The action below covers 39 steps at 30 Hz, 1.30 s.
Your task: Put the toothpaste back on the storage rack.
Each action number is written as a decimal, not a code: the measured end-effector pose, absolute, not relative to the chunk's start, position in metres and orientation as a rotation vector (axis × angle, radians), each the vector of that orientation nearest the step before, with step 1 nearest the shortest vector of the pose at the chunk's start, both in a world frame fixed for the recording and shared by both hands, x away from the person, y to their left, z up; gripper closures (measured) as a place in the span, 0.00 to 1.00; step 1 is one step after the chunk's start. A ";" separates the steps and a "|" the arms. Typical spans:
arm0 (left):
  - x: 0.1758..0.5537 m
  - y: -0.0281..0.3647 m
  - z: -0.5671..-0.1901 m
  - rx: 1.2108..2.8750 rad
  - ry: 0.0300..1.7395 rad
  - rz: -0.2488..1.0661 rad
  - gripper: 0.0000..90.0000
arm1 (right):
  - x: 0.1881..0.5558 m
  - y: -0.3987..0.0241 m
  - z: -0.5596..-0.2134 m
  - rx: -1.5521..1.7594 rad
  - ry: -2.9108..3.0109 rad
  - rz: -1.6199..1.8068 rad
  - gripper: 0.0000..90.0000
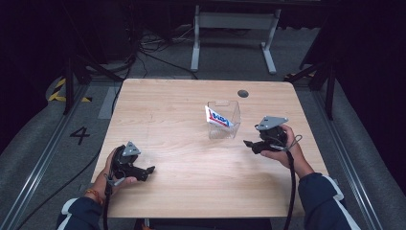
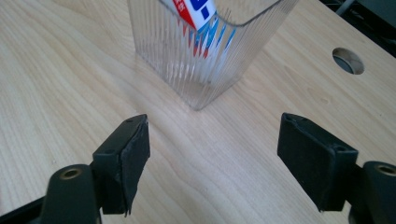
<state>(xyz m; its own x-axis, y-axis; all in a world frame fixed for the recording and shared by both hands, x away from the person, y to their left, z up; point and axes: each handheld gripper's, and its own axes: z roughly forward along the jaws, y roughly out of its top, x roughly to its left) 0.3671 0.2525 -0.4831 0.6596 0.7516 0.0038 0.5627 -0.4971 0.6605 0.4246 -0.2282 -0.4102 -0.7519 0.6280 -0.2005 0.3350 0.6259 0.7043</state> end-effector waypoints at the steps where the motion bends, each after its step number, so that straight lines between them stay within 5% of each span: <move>1: 0.367 0.252 -0.483 2.240 1.013 0.387 0.01 | 0.425 -0.228 -0.410 0.762 2.419 0.923 0.29; 39: 0.367 0.252 -0.483 2.240 1.013 0.387 0.01 | 0.366 -0.289 -0.463 0.859 2.435 0.875 0.27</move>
